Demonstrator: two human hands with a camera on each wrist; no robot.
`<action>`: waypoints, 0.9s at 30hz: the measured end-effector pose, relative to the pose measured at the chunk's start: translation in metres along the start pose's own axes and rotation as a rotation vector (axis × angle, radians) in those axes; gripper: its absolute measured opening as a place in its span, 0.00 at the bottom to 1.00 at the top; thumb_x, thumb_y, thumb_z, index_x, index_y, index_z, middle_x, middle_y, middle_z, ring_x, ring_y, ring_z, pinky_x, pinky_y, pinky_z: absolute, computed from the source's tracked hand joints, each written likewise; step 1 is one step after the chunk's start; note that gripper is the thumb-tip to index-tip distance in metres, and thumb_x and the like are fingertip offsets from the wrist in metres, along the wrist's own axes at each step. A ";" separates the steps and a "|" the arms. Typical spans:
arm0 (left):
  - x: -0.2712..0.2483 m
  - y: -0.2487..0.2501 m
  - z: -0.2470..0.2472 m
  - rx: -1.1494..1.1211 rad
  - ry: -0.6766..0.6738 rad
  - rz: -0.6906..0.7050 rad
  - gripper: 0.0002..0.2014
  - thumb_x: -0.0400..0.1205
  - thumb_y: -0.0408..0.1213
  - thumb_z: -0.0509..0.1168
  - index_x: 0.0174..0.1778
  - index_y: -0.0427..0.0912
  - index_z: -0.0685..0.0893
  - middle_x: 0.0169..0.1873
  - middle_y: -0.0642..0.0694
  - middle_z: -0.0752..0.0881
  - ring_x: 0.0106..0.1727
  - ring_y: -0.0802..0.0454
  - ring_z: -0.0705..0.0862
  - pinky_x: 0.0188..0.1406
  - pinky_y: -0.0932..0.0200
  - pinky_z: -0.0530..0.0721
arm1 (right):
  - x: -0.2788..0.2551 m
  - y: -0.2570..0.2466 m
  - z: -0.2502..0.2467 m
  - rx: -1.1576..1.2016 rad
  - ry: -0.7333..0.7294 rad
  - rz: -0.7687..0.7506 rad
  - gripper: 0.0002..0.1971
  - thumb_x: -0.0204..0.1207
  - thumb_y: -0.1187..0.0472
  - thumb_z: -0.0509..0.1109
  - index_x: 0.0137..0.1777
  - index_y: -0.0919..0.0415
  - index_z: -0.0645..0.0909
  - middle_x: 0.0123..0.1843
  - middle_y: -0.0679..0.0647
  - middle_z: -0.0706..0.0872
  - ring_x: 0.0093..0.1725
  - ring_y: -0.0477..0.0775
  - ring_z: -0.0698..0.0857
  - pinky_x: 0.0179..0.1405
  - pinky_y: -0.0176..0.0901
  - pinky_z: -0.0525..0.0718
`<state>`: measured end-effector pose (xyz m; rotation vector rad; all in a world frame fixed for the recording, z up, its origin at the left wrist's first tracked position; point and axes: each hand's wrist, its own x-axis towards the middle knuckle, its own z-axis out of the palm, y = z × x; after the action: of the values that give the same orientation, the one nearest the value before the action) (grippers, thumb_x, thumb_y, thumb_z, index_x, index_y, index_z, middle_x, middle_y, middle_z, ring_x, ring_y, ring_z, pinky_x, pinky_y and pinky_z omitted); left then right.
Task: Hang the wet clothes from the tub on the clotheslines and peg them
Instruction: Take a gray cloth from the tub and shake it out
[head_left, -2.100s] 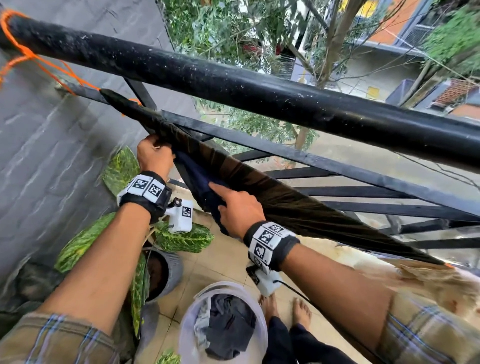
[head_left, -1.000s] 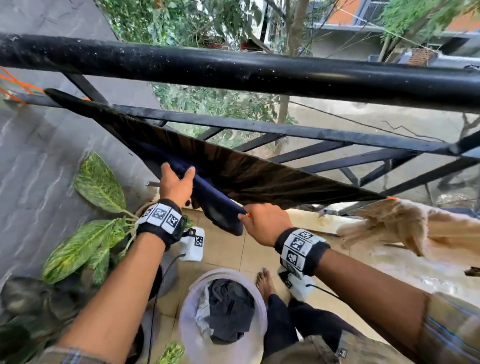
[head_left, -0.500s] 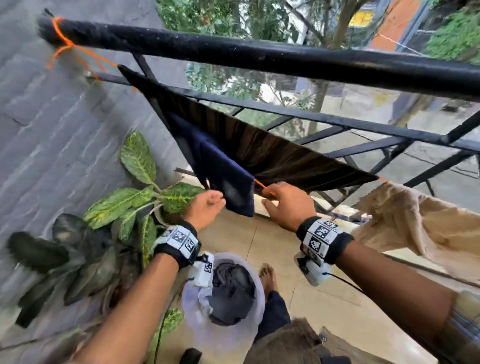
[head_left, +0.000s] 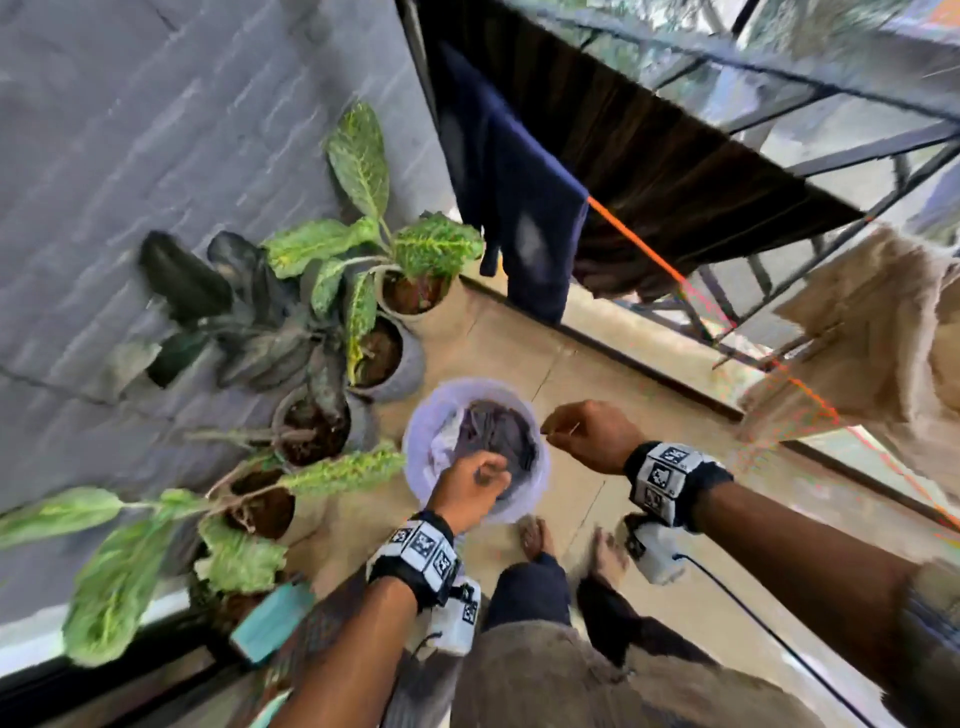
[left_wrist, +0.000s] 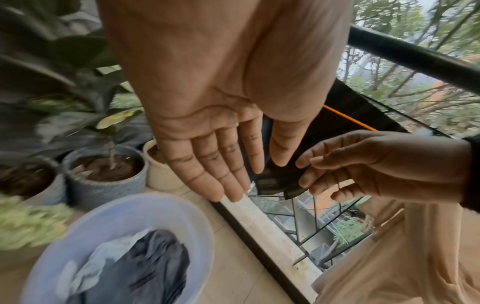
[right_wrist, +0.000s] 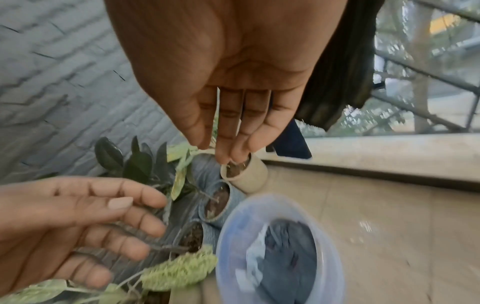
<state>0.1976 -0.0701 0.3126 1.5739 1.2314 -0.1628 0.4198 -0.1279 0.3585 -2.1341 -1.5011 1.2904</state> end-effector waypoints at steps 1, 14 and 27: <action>-0.007 -0.019 0.002 -0.011 0.006 -0.029 0.05 0.82 0.35 0.69 0.53 0.46 0.84 0.33 0.56 0.83 0.40 0.52 0.83 0.49 0.59 0.81 | 0.002 0.002 0.017 0.010 -0.045 0.021 0.08 0.79 0.56 0.70 0.55 0.52 0.89 0.52 0.52 0.91 0.51 0.56 0.87 0.44 0.39 0.74; 0.045 -0.207 -0.038 -0.174 0.089 -0.250 0.08 0.82 0.23 0.65 0.56 0.34 0.83 0.42 0.46 0.83 0.42 0.56 0.81 0.37 0.79 0.76 | 0.128 0.049 0.192 0.198 -0.301 0.405 0.07 0.70 0.49 0.70 0.44 0.46 0.87 0.43 0.49 0.92 0.49 0.55 0.89 0.58 0.53 0.86; 0.188 -0.362 -0.041 0.141 0.161 -0.244 0.36 0.79 0.38 0.72 0.82 0.52 0.64 0.59 0.51 0.79 0.47 0.46 0.87 0.56 0.47 0.85 | 0.328 0.090 0.377 0.060 -0.304 0.329 0.11 0.79 0.55 0.69 0.59 0.53 0.86 0.58 0.53 0.88 0.60 0.56 0.85 0.54 0.41 0.77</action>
<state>-0.0111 0.0353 -0.0246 1.5767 1.5670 -0.2894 0.2204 0.0033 -0.0896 -2.2952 -1.2198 1.8177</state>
